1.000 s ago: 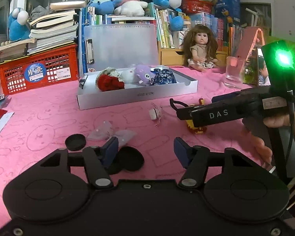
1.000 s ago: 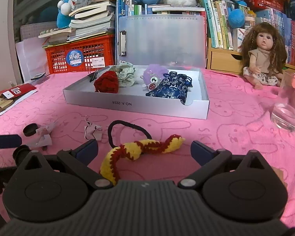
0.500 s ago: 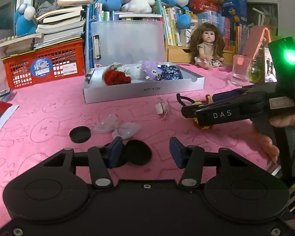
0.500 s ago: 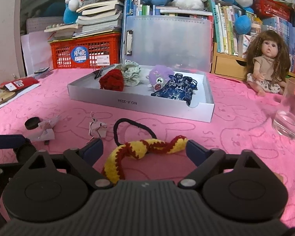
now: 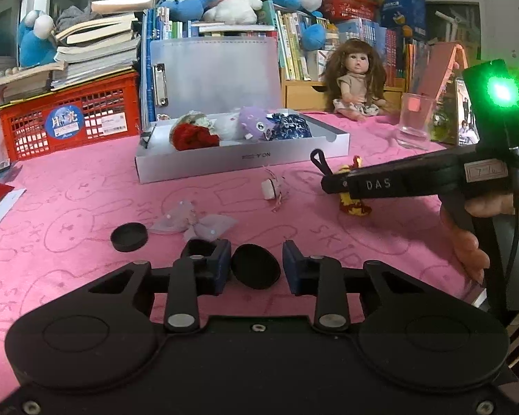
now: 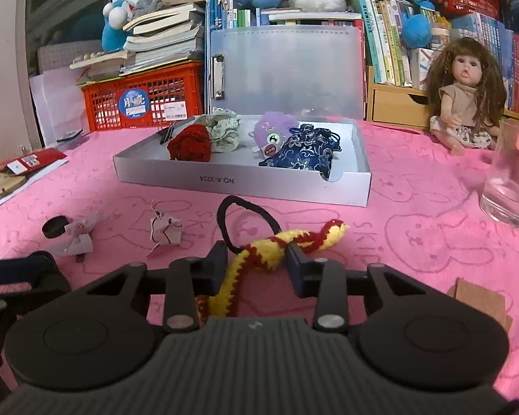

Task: Organize objects
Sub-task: 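Close left tool on black round lid while right tool grasps knitted snake, then carry black lid in left tool to white box while right tool carries knitted snake, then open left tool to drop black lid in box while right tool releases knitted snake, then move left tool toward black cylinder lid while right tool approaches white paper tag, then close left tool on black cylinder lid while right tool grasps white paper tag, then carry black lid in left tool into white box while right tool carries paper tag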

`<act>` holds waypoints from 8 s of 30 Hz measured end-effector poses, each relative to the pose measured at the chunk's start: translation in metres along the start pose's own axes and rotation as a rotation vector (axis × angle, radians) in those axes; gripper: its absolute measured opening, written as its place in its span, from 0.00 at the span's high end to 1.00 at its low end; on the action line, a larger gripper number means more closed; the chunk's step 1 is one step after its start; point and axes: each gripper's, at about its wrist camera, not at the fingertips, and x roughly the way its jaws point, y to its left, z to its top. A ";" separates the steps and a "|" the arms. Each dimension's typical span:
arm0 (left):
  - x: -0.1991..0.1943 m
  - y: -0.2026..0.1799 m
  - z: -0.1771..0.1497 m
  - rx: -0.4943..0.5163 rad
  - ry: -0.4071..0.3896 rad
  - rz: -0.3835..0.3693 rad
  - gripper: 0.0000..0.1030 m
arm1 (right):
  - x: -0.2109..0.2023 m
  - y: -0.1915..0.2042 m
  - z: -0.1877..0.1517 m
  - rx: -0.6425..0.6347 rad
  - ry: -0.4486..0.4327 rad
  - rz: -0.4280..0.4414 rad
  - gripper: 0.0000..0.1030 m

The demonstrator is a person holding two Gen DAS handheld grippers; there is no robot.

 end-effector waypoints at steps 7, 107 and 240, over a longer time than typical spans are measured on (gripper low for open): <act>0.004 -0.003 -0.003 0.010 0.012 0.002 0.70 | -0.003 -0.001 0.000 0.007 -0.022 -0.002 0.63; 0.238 0.076 0.150 -0.224 0.120 0.137 0.70 | 0.128 -0.052 0.110 0.264 0.015 0.019 0.68; 0.040 0.056 0.082 -0.158 -0.052 0.032 0.71 | 0.019 0.015 0.052 0.041 -0.051 0.098 0.77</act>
